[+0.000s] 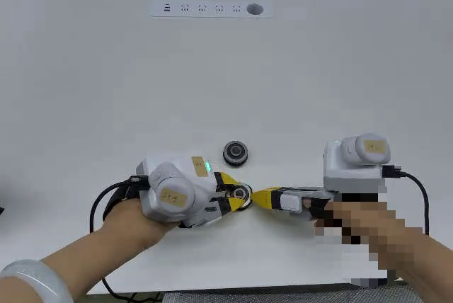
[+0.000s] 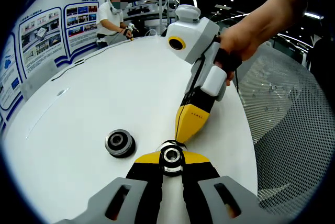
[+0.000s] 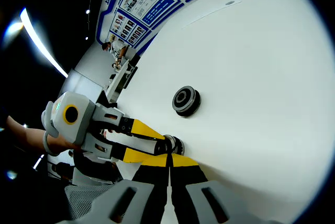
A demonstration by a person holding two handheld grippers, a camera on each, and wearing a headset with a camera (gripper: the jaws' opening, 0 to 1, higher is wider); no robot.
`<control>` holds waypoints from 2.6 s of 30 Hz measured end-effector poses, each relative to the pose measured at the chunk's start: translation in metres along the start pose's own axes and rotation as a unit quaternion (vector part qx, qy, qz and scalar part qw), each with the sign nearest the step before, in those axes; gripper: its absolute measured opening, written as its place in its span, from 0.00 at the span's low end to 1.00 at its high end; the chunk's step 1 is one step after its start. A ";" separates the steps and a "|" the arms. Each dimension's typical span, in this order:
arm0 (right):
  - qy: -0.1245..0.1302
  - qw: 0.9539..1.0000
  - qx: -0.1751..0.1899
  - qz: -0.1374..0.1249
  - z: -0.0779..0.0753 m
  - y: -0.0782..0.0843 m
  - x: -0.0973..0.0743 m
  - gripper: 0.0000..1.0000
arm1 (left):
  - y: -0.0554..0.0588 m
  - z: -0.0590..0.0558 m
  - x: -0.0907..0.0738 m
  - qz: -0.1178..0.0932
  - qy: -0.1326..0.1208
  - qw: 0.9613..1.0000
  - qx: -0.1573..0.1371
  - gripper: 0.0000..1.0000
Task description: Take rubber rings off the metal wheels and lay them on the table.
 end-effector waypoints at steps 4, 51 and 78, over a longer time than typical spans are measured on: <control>-0.003 1.000 0.000 -0.004 0.002 0.000 0.000 0.01 | 0.000 0.000 0.000 0.000 0.000 1.000 0.000 0.12; -0.028 0.999 0.012 -0.033 0.011 0.000 0.003 0.01 | -0.001 -0.001 -0.001 -0.011 0.003 1.000 -0.013 0.13; -0.023 0.999 0.012 -0.034 0.011 0.002 0.001 0.02 | 0.005 0.001 -0.013 -0.020 -0.016 0.999 -0.022 0.23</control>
Point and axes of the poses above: the centre of the closed fingertips' face, and the gripper's own axes: x roughly forward along the fingers, z roughly to its left, y roughly out of its underside, the point moved 9 cm from there along -x, roughly backward along the fingers, and after that the axes turned 8 degrees about -y, right-handed, at the moved point
